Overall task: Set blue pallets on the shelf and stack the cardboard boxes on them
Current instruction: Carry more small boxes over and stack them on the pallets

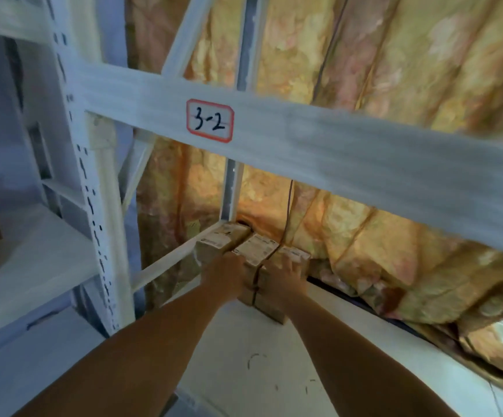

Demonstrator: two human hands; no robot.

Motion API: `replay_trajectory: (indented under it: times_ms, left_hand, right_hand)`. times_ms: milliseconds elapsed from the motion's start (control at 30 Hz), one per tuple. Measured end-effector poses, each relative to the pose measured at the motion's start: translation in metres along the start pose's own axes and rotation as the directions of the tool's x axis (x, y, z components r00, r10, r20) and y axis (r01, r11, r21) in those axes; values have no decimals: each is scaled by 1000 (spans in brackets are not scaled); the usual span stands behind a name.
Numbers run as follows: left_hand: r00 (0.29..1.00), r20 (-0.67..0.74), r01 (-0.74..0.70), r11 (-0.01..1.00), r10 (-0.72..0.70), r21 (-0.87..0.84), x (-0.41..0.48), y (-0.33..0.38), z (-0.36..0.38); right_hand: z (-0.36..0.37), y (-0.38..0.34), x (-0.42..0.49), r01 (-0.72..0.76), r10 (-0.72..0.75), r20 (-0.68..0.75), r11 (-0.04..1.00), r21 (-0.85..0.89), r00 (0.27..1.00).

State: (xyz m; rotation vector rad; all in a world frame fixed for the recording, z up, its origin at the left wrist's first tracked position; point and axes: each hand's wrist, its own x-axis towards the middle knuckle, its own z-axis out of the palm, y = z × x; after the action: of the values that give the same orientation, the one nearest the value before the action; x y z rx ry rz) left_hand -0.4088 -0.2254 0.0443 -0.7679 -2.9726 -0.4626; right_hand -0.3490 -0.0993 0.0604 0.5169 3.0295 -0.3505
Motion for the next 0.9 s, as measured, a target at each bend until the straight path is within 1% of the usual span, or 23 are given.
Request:
replay_trajectory:
  times_ms: [33, 100, 167, 233, 333, 400, 500, 633, 700, 800, 900]
  left_hand:
    - [999, -25, -43, 999, 43, 13, 4, -4, 3]
    - [997, -28, -80, 995, 78, -60, 14, -18, 7]
    - [993, -4, -115, 991, 115, -66, 13, -24, 4]
    - [987, -8, -161, 984, 161, -77, 13, -30, 2]
    - [983, 14, -181, 977, 183, -113, 16, -34, 3]
    - [976, 25, -210, 970, 215, -126, 17, -36, 3]
    - [961, 38, -270, 958, 275, -99, 21, -36, 4]
    - [955, 55, -286, 955, 290, -74, 27, -30, 0]
    - [956, 27, -291, 955, 293, -55, 29, -24, -1]
    - [950, -10, -311, 948, 311, -75, 29, -10, -1]
    - [937, -4, -347, 929, 349, -128, 30, 6, 4]
  right_hand:
    - [4, -5, -2, -17, 17, 9, 1000, -13, 1000]
    - [11, -12, 2, -70, 70, 20, 998, -4, 997]
    - [18, -16, 9, -108, 108, 40, 994, -8, 993]
    - [21, -18, 10, -123, 124, 55, 992, -20, 991]
    - [23, -17, 13, -140, 141, 41, 990, -38, 989]
    - [25, -19, 16, -159, 160, 14, 987, -26, 987]
    - [25, -18, 16, -176, 176, -34, 984, -3, 984]
    - [25, -9, 15, -220, 222, -76, 975, 36, 972]
    - [26, -6, 14, -219, 222, -102, 975, 36, 970]
    - [26, 1, 10, -220, 216, -162, 975, -7, 963]
    - [25, 12, 3, -249, 229, -226, 967, -63, 947]
